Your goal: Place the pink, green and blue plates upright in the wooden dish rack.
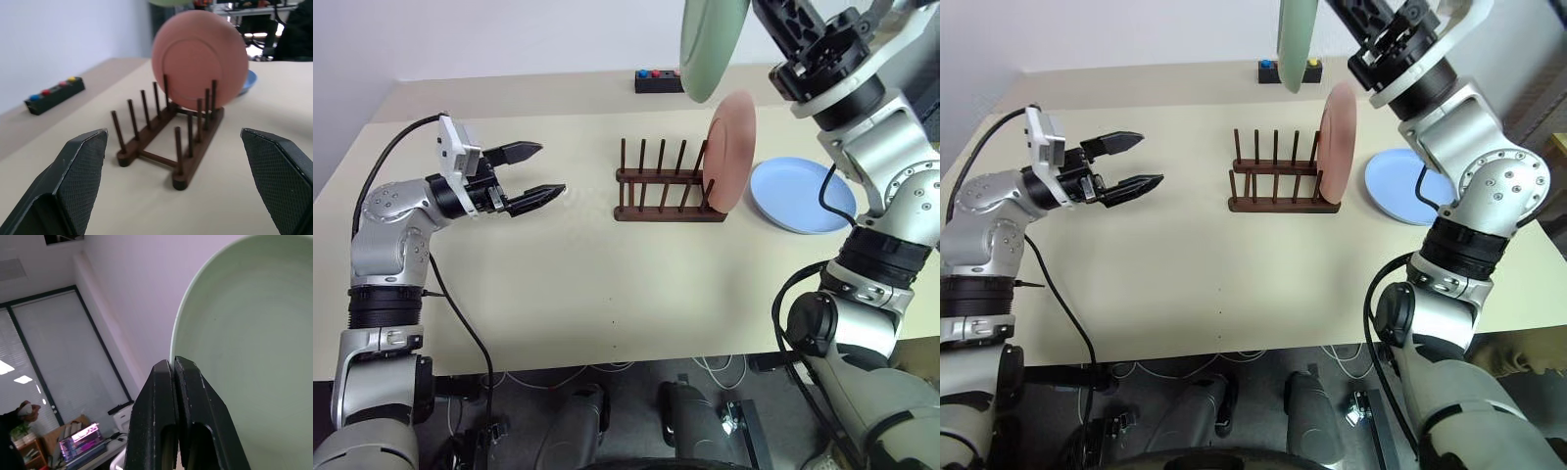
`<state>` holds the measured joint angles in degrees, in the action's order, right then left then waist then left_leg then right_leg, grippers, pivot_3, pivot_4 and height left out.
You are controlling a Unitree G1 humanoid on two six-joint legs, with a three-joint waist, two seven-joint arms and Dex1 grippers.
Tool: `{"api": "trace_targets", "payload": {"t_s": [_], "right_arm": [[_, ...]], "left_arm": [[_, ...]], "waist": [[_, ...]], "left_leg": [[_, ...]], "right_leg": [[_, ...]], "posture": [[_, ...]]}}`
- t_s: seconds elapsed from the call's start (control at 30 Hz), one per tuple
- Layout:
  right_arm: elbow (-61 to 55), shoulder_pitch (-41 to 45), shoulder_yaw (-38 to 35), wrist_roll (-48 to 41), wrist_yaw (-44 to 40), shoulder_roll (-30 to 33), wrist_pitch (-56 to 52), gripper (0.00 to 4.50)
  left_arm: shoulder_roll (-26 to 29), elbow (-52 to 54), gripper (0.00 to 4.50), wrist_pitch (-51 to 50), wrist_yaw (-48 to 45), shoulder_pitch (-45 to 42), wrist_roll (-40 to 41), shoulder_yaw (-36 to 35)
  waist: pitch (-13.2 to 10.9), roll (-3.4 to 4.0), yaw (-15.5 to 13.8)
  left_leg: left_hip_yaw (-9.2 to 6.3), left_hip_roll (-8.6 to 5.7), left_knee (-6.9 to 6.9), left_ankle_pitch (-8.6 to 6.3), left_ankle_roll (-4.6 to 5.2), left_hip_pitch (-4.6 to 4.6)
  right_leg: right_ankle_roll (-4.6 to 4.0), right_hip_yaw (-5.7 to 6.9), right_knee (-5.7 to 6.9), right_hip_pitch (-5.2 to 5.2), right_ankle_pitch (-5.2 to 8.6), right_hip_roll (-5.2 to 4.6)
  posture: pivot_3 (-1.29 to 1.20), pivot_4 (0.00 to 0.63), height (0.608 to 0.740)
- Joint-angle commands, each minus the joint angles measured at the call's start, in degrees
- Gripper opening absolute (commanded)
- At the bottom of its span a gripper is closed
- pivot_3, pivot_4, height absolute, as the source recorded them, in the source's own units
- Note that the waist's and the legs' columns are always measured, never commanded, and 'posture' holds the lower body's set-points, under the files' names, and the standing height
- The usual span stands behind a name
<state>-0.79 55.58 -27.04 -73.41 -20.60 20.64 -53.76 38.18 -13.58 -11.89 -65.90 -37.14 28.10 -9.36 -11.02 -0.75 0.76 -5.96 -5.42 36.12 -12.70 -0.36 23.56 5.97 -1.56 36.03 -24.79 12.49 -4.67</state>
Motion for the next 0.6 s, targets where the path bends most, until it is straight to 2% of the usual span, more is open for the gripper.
{"api": "trace_targets", "payload": {"t_s": [0.03,0.37,0.6], "right_arm": [[-1.07,-0.71,0.06,-1.23,0.01,-0.11,1.84,0.01],[1.37,-7.34,0.66,-0.42,-1.86,0.22,2.44,0.01],[2.08,-8.5,1.12,-1.71,-1.71,-0.23,2.47,0.01]], "left_arm": [[0.52,3.27,4.5,0.11,0.26,0.43,1.08,-1.44],[-0.34,4.28,4.5,-1.37,0.04,0.42,1.89,-1.24],[-0.59,4.64,4.5,-1.54,-0.35,0.33,1.83,-1.04]], "waist": [[0.0,0.01,0.11],[0.0,0.0,0.25],[0.0,0.01,0.31]], "left_leg": [[0.0,0.0,-0.02,0.0,0.0,0.0],[0.01,0.02,-0.02,0.0,0.0,-0.01],[0.01,0.03,-0.02,0.0,0.0,-0.01]], "right_leg": [[0.0,0.0,0.01,-0.02,0.0,0.0],[0.0,0.0,0.02,-0.03,0.0,0.04],[0.0,0.0,0.04,-0.04,0.0,0.05]], "posture": [[0.0,0.15,0.74],[0.0,0.15,0.74],[0.0,0.15,0.74]]}}
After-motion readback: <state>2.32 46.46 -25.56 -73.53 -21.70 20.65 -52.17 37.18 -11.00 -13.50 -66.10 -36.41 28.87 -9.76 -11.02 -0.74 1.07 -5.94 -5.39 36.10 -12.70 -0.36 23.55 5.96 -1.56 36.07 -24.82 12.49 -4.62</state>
